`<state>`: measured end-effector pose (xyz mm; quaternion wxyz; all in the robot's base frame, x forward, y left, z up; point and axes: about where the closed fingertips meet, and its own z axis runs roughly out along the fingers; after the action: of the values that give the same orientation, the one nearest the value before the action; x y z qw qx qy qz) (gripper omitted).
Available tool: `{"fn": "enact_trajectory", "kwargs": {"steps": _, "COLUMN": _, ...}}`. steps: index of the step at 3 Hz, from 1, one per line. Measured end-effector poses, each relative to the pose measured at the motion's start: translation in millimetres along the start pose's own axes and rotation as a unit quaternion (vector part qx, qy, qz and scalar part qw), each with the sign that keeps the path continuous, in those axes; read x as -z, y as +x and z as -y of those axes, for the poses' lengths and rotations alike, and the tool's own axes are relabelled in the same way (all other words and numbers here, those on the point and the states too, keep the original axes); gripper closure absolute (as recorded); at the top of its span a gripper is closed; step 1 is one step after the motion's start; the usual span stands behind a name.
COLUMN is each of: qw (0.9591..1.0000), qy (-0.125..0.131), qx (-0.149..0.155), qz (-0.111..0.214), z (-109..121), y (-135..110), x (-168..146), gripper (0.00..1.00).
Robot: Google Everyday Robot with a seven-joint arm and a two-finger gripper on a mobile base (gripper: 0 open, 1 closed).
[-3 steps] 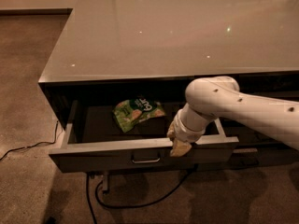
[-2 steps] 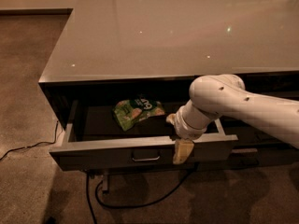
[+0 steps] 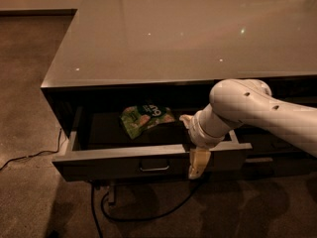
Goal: Open top drawer
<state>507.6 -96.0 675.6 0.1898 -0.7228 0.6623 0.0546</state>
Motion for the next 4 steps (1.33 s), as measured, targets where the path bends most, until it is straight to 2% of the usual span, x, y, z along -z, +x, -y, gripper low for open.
{"fn": "enact_trajectory", "kwargs": {"steps": 1, "qw": 1.0000, "qy": -0.007, "qx": 0.000, "qz": 0.005, "z": -4, "y": 2, "x": -4, "gripper": 0.00}}
{"fn": "enact_trajectory", "kwargs": {"steps": 2, "qw": 0.9979, "qy": -0.060, "qx": -0.014, "qz": 0.019, "z": -33, "y": 13, "x": -32, "gripper": 0.00}}
{"fn": "enact_trajectory", "kwargs": {"steps": 3, "qw": 0.9964, "qy": -0.079, "qx": -0.020, "qz": 0.023, "z": -43, "y": 18, "x": -42, "gripper": 0.00}}
{"fn": "enact_trajectory", "kwargs": {"steps": 4, "qw": 0.9960, "qy": -0.075, "qx": -0.049, "qz": -0.003, "z": -59, "y": 38, "x": -32, "gripper": 0.18}}
